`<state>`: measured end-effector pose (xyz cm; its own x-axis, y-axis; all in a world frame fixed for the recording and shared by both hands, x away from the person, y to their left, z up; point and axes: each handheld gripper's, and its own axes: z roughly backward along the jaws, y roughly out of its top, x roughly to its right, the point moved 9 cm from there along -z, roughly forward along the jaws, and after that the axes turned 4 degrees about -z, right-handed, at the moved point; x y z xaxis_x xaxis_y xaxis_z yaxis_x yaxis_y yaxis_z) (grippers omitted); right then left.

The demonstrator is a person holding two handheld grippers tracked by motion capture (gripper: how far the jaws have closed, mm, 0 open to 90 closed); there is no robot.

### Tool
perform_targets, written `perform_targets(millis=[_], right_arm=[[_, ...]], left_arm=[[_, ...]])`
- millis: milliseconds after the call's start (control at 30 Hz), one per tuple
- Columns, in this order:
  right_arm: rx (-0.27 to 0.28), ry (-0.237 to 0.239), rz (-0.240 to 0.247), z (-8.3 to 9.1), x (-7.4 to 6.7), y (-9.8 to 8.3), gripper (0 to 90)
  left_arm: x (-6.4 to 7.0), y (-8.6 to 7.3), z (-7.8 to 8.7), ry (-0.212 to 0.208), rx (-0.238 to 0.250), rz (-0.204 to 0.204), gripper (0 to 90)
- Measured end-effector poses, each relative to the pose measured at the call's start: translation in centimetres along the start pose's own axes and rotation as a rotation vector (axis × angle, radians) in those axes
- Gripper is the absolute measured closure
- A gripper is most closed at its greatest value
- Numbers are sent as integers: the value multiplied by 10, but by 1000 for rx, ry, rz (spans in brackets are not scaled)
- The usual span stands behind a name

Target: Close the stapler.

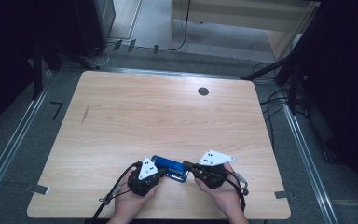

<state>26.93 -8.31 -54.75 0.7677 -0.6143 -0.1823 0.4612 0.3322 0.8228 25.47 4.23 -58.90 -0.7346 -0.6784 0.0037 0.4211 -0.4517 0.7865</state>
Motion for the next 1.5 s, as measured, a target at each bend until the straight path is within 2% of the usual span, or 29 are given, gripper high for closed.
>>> perform_targets(millis=[100, 167, 267, 333, 467, 633, 733, 800, 900, 967, 1167, 1333, 1500], right_arm=[[-2, -16, -17, -2, 1, -6, 900], [14, -2, -39, -1, 0, -8, 900], [15, 32, -27, -3, -9, -9, 900], [13, 16, -3, -4, -11, -9, 900], [20, 8, -20, -4, -7, -9, 900], [34, -2, 2, -4, -7, -12, 900], [34, -3, -6, -4, -6, -12, 900], [38, -4, -33, -4, -7, -12, 900], [83, -17, -48, 1, -7, -6, 900], [67, -43, -35, 3, -7, -6, 900], [91, -41, -83, 7, -9, -10, 900], [90, -48, -73, 9, -17, -13, 900], [91, -49, -82, 8, -21, -17, 900]], left_arm=[[0, 0, 0, -2, -1, -1, 900], [0, 0, 0, -2, 1, 2, 900], [0, 0, 0, -3, 0, 1, 900], [0, 0, 0, -1, -1, 2, 900], [0, -1, 0, -2, -1, 2, 900], [0, -1, 0, -3, -1, 7, 900], [0, 0, 0, -3, 0, 7, 900], [-1, -1, 1, -4, -1, 8, 900], [-1, 0, 0, -4, 1, 10, 900], [-1, 0, 0, -6, 1, 10, 900], [-1, -1, 1, -10, 2, 14, 900], [-1, -2, 2, -13, -4, 14, 900], [-1, -3, 8, -15, 24, 20, 900]])
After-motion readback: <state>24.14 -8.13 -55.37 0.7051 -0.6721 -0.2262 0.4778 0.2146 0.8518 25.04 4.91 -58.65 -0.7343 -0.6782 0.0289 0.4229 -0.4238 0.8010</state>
